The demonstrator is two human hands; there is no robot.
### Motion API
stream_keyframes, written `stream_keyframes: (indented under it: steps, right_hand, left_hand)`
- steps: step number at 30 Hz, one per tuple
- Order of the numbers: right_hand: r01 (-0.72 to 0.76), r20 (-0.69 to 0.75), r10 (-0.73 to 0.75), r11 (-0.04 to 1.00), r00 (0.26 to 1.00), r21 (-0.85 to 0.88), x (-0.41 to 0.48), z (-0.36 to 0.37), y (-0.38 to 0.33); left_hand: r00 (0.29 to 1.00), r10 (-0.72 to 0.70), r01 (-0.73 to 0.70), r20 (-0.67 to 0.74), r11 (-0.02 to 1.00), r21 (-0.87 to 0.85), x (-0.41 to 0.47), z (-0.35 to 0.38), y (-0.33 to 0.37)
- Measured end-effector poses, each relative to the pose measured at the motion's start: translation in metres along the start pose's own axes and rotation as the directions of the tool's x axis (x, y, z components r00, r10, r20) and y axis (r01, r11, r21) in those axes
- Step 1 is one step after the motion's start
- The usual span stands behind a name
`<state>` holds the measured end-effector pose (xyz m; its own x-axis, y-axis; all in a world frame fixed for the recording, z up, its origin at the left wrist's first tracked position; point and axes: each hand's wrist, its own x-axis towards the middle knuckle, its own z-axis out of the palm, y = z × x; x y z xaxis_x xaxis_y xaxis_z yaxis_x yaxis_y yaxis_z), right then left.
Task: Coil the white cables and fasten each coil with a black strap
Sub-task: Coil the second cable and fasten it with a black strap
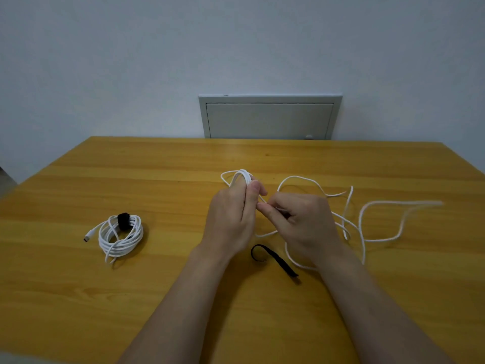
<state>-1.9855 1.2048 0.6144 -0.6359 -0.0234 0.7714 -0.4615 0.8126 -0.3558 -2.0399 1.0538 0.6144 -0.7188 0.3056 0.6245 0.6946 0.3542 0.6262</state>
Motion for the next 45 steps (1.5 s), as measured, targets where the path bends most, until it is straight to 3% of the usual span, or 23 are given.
stream_keyframes:
  steps: [3,9,12,16,19,22,27,30,33,36,40,45]
  right_hand:
    - [0.011,0.011,-0.011,1.000,1.000,-0.010,0.003,-0.008,-0.004]
    - [-0.069,0.054,0.074,0.993,0.996,-0.092,0.006,-0.031,-0.003]
    - [-0.094,0.040,0.095,0.995,0.995,-0.039,0.009,-0.047,-0.003]
    - [-0.079,0.032,0.076,0.991,0.997,0.112,0.017,-0.058,-0.007]
    - [-0.118,-0.112,0.140,0.976,0.984,0.186,0.020,-0.052,-0.011]
    - [-0.113,-0.174,0.167,0.952,0.970,0.285,0.016,-0.042,-0.013]
    - [-0.095,-0.217,0.185,0.925,0.959,0.368,0.010,-0.023,-0.010]
    - [-0.091,-0.261,0.197,0.926,0.945,0.367,0.011,-0.009,-0.005]
    - [-0.092,-0.184,0.176,0.915,0.967,0.394,0.012,0.001,0.002]
    - [-0.087,-0.091,0.118,0.953,0.989,0.291,0.011,0.005,0.005]
    - [-0.090,0.020,0.088,0.980,0.996,0.179,0.010,0.009,0.007]
    - [-0.202,0.076,0.192,0.969,0.978,0.141,0.009,0.010,0.004]
  left_hand:
    - [0.999,0.046,-0.049,0.027,0.995,0.093,0.001,-0.003,0.003]
    - [0.967,0.097,-0.112,0.236,0.993,0.049,0.003,-0.018,0.009]
    - [0.931,-0.008,0.012,0.366,1.000,-0.008,0.004,-0.020,0.016]
    - [0.861,-0.100,0.263,0.499,0.927,-0.268,0.002,-0.022,0.031]
    - [0.794,-0.140,0.462,0.591,0.772,-0.437,0.004,-0.023,0.039]
    - [0.694,-0.122,0.642,0.710,0.551,-0.533,0.006,-0.024,0.043]
    - [0.613,-0.020,0.764,0.790,0.271,-0.586,0.010,-0.024,0.031]
    - [0.625,0.068,0.766,0.778,0.136,-0.628,0.010,-0.020,0.019]
    - [0.635,0.187,0.757,0.749,0.037,-0.652,0.007,-0.015,0.008]
    - [0.674,0.249,0.731,0.695,-0.090,-0.677,0.006,-0.013,0.002]
    - [0.744,0.210,0.668,0.635,-0.264,-0.696,0.008,-0.012,0.002]
    - [0.819,0.086,0.525,0.568,-0.515,-0.678,0.010,-0.009,-0.001]
